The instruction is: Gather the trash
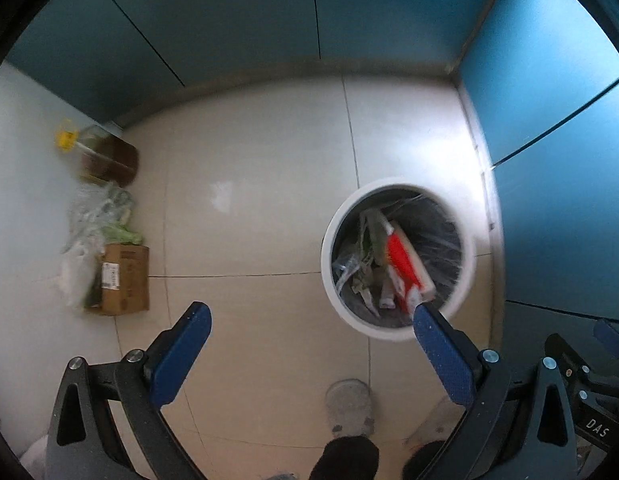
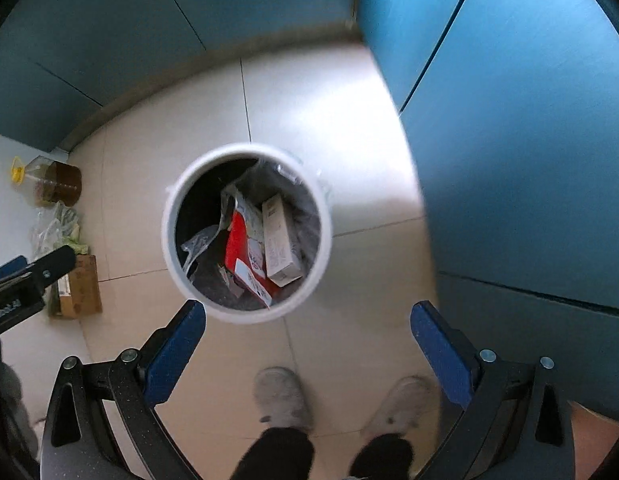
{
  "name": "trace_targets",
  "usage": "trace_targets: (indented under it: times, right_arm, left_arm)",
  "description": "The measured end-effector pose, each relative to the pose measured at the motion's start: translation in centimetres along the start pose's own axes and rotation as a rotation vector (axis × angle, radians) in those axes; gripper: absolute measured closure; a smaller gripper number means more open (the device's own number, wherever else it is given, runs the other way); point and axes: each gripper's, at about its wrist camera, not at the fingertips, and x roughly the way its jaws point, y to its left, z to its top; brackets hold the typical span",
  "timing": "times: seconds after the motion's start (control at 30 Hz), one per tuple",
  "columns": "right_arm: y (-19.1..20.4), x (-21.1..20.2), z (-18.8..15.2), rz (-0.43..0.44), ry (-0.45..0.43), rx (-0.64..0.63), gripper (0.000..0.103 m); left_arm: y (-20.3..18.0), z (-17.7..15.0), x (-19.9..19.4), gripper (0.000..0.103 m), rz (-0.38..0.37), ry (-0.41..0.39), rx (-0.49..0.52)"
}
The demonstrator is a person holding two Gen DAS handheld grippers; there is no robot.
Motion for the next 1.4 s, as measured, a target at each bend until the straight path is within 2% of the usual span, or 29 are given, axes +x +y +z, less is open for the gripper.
trace_targets:
  times: [0.13, 0.33, 0.47, 0.67, 0.73, 0.83, 1.0, 1.17, 1.4]
  right_arm:
    - [-0.1, -9.2, -1.9, -0.044, -0.093, -0.021, 0.000]
    - [-1.3, -22.2, -5.5, -0.046, -0.202, -0.043, 0.000]
    - [-2.2, -30.7, -9.1, -0.003, -0.266, -0.069, 0.000]
    - [-4.1, -41.1, -14.8, 0.094, -0.347, -0.096, 0.000]
    - [-5.0, -44.3, -16.6, 0.125, -0.378, -0.107, 0.000]
    - [-6.0, -48.3, -19.1, 0.170, -0.399, -0.124, 0.000]
    - [-7.5, -54.1, -23.5, 0.225, -0.417, -0.171, 0.000]
    - [-8.1, -57.2, -26.1, 0.272, -0.410, -0.212, 0.000]
    - [-7.3, -58.9, -28.2, 0.319, -0.387, -0.235, 0.000]
  left_arm:
    - [-0.5, -2.1, -7.2, 0.000, -0.019, -0.049, -0.018]
    - [-1.2, -6.3, -18.3, 0.000, -0.033, -0.150, -0.062]
    - [-1.4, -9.3, -25.5, 0.000, -0.027, -0.228, -0.078]
    - [-1.8, -15.5, -36.3, 0.000, -0.044, -0.321, -0.111]
    - [-2.2, -17.3, -38.7, 0.000, -0.047, -0.343, -0.117]
    - [-2.5, -20.4, -42.8, 0.000, -0.085, -0.369, -0.127]
    - [-3.1, -24.3, -46.6, 0.000, -0.161, -0.374, -0.132]
    - [-3.2, -27.0, -49.0, 0.000, -0.221, -0.376, -0.139]
    - [-2.0, -29.5, -51.4, 0.000, -0.252, -0.414, -0.145]
